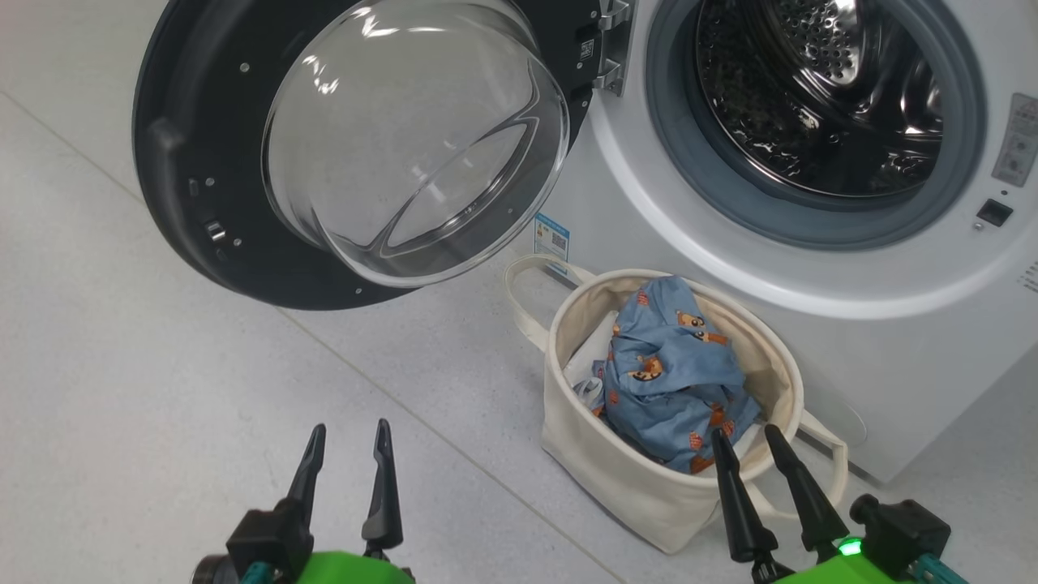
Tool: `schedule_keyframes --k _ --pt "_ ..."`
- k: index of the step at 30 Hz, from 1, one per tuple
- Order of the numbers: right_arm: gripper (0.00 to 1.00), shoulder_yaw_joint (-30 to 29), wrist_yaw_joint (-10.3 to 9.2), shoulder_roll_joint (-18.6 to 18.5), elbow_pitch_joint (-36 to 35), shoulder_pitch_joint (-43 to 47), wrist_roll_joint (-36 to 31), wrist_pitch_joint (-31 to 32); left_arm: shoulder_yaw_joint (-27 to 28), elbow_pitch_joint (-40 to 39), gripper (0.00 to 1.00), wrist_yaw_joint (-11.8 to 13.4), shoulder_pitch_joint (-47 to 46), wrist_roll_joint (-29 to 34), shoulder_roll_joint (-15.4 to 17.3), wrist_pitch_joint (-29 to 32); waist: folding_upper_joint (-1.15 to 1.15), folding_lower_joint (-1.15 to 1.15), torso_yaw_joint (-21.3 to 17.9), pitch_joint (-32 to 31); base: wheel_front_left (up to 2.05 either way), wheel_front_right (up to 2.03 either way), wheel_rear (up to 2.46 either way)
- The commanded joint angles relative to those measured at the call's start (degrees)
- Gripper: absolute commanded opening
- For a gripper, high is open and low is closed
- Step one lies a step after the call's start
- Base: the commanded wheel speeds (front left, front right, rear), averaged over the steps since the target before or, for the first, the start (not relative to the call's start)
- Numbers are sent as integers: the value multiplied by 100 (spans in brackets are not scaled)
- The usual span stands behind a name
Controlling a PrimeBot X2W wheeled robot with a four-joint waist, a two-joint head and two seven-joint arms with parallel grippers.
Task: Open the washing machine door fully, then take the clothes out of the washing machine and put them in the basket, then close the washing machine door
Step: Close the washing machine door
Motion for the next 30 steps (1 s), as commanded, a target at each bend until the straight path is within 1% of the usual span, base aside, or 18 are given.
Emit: schedule_keyframes --k 1,9,13,17,20,21,22,23,24,26,27,30 --pt "100 108 43 -38 -197 -149 -52 -70 153 -239 100 29 -258 -44 22 -27 0 0 10 12 0 0 0" --pt "100 113 43 -38 -189 -169 -89 -70 223 -275 100 60 -263 -56 22 -27 0 0 16 53 0 0 0" --pt "100 116 43 -38 -191 -192 -111 -70 363 -334 100 36 -289 -99 22 -27 0 0 -11 98 0 0 0" --pt "100 87 43 -38 -198 -208 -143 -70 740 -483 100 -112 -387 -302 22 -27 0 0 -27 175 0 0 0" --pt "100 76 43 -38 -197 -226 -188 -70 1212 -601 100 -353 -524 -472 23 -27 0 0 -46 253 0 0 0" --pt "100 70 43 -38 -197 -236 -207 -70 1395 -621 96 -459 -592 -534 46 -27 0 0 -51 279 0 0 0" --pt "100 74 43 -38 -196 -241 -224 -70 1582 -617 0 -586 -652 -695 58 -27 0 0 -65 306 0 0 0" --pt "100 83 43 -38 -191 -246 -246 -70 1757 -576 0 -744 -717 -969 72 -27 0 0 -82 340 0 0 0" --pt "100 90 43 -38 -184 -254 -271 -70 1908 -563 0 -883 -809 -1178 170 -12 0 0 -99 382 0 0 0" --pt "100 76 43 -38 -170 -273 -327 -70 2189 -617 0 -1088 -1043 -1516 447 151 0 0 -123 480 0 0 0" --pt "100 64 43 -38 -167 -287 -368 -70 2354 -672 0 -1189 -1183 -1785 558 305 0 0 -137 547 0 0 0" --pt "100 47 43 -38 -185 -354 -524 -70 2816 -851 0 -1368 -1634 -2418 1057 780 0 0 -193 809 0 0 0"
